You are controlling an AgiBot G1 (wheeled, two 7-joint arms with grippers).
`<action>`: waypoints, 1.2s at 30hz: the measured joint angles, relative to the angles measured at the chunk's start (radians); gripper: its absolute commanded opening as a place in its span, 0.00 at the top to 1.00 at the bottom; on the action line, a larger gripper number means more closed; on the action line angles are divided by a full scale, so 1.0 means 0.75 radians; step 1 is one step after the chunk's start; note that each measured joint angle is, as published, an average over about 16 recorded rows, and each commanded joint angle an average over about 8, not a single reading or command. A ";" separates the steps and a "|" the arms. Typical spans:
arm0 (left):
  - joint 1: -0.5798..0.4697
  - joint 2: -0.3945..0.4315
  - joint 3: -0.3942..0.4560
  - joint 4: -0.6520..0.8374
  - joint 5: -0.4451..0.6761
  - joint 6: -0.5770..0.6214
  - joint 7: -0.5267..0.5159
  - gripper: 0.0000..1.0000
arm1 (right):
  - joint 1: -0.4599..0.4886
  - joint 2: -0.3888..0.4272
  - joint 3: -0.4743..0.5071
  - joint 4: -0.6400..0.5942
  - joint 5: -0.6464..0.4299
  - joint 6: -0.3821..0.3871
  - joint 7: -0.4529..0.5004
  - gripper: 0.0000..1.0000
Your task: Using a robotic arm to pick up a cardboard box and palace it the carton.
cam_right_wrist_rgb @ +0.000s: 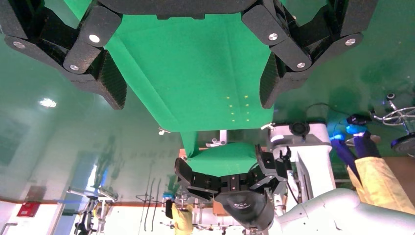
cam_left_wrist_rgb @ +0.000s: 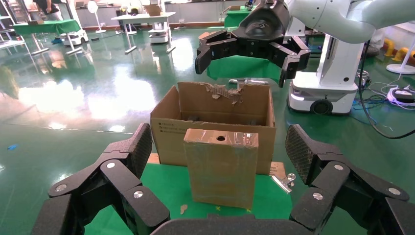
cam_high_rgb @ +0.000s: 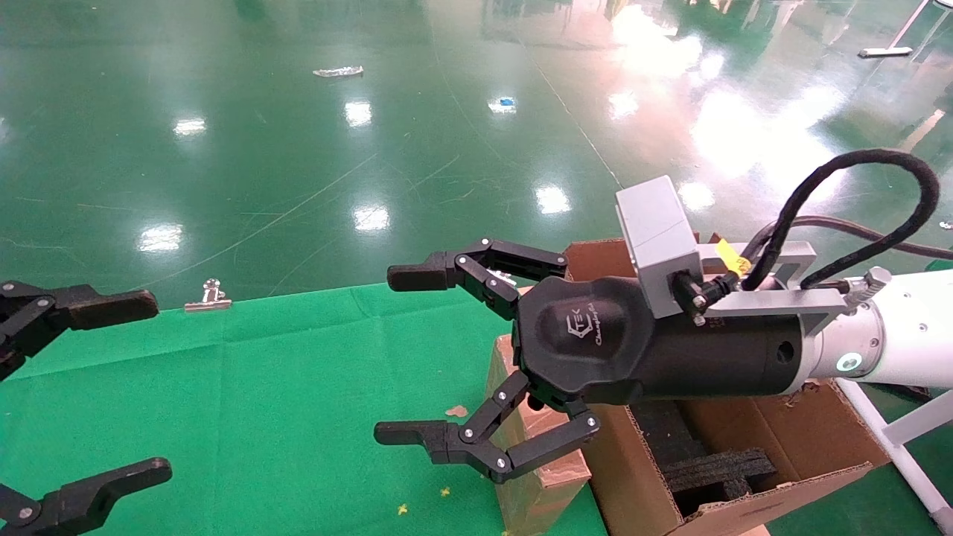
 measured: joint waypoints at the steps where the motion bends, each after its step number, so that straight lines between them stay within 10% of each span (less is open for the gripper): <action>1: 0.000 0.000 0.000 0.000 0.000 0.000 0.000 0.00 | 0.000 0.000 0.000 0.000 0.000 0.000 0.000 0.00; 20: 0.000 0.000 0.001 0.001 0.000 0.000 0.000 0.00 | 0.027 -0.002 -0.030 0.027 -0.060 0.003 0.022 0.00; 36: -0.001 0.000 0.002 0.001 -0.001 0.000 0.001 0.00 | 0.465 -0.220 -0.485 0.098 -0.663 -0.084 0.264 0.00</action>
